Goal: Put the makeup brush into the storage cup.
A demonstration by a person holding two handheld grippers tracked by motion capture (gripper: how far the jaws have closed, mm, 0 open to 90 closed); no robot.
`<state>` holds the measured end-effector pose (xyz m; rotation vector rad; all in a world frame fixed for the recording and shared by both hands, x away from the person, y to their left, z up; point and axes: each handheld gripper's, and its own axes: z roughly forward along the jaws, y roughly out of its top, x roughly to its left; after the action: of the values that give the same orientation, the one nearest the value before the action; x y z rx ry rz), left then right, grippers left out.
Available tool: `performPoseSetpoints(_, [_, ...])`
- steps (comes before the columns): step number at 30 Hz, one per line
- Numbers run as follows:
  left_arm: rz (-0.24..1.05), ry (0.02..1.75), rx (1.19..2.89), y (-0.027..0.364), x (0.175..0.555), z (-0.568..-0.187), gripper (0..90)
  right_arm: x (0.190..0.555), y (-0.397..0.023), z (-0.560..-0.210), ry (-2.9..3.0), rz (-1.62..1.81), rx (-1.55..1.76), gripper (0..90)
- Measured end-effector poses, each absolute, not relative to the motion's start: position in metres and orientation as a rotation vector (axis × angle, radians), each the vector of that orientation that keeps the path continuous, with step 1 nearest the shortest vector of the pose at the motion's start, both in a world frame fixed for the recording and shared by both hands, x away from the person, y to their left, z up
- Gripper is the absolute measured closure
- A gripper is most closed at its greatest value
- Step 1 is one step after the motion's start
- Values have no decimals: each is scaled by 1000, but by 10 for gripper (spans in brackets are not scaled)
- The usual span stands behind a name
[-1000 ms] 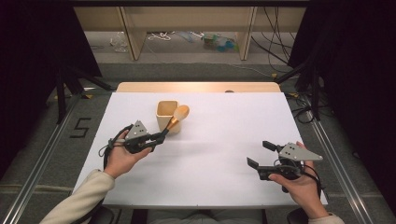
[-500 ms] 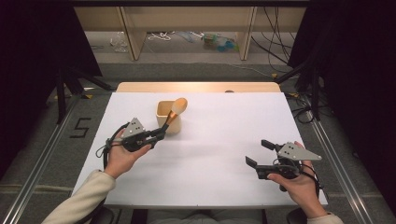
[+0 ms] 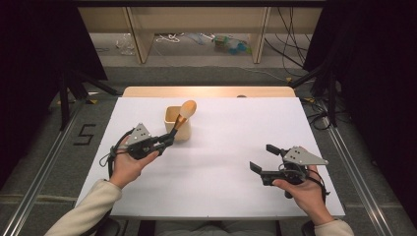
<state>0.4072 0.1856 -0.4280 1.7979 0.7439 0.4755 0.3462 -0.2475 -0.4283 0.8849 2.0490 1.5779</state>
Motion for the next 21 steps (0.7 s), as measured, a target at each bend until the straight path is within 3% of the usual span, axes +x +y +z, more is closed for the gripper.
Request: performPoseSetpoints(21, [487,736,1777,185,405,-425,760,367,-199,-422,2013,1663,801,150])
